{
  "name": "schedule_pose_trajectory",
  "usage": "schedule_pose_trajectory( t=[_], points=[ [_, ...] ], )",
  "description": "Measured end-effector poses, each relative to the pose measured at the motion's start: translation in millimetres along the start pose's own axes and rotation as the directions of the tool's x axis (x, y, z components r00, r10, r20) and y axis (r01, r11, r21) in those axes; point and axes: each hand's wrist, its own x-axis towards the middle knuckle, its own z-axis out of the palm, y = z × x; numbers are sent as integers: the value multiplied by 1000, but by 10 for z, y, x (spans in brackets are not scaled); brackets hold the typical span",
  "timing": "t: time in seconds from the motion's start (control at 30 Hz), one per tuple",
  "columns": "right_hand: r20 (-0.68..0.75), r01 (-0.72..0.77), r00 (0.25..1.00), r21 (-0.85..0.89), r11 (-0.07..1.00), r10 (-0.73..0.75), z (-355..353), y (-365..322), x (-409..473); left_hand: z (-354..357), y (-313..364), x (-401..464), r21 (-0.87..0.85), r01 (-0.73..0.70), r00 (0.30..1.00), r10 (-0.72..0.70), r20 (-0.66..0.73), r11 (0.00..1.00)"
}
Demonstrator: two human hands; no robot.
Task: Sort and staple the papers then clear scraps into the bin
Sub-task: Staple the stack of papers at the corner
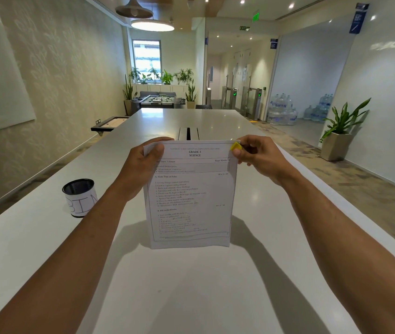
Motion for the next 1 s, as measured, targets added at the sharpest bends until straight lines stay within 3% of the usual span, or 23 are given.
schedule_pose_trajectory(
  t=[0.17,0.43,0.63,0.73,0.83,1.0],
  points=[
    [-93,8,996,44,999,-4,68,14,-21,39,1,-3,9,0,1000,0,0,1000],
    [-2,-39,999,69,997,40,57,105,-125,28,15,-35,9,8,1000,-8,-30,1000],
    [-173,-111,974,181,977,143,11,389,-293,80,55,-52,-2,3,999,-3,-35,1000],
    [-234,-230,947,-20,973,219,-20,633,-397,90,61,-66,-12,3,1000,-4,-31,1000],
    [-261,-357,923,-309,881,282,-8,934,-524,109,59,-71,-21,11,999,-12,-33,1000],
    [-263,-427,904,-521,739,337,156,1349,-765,143,68,-70,-23,3,1000,-4,-9,1000]
  ],
)
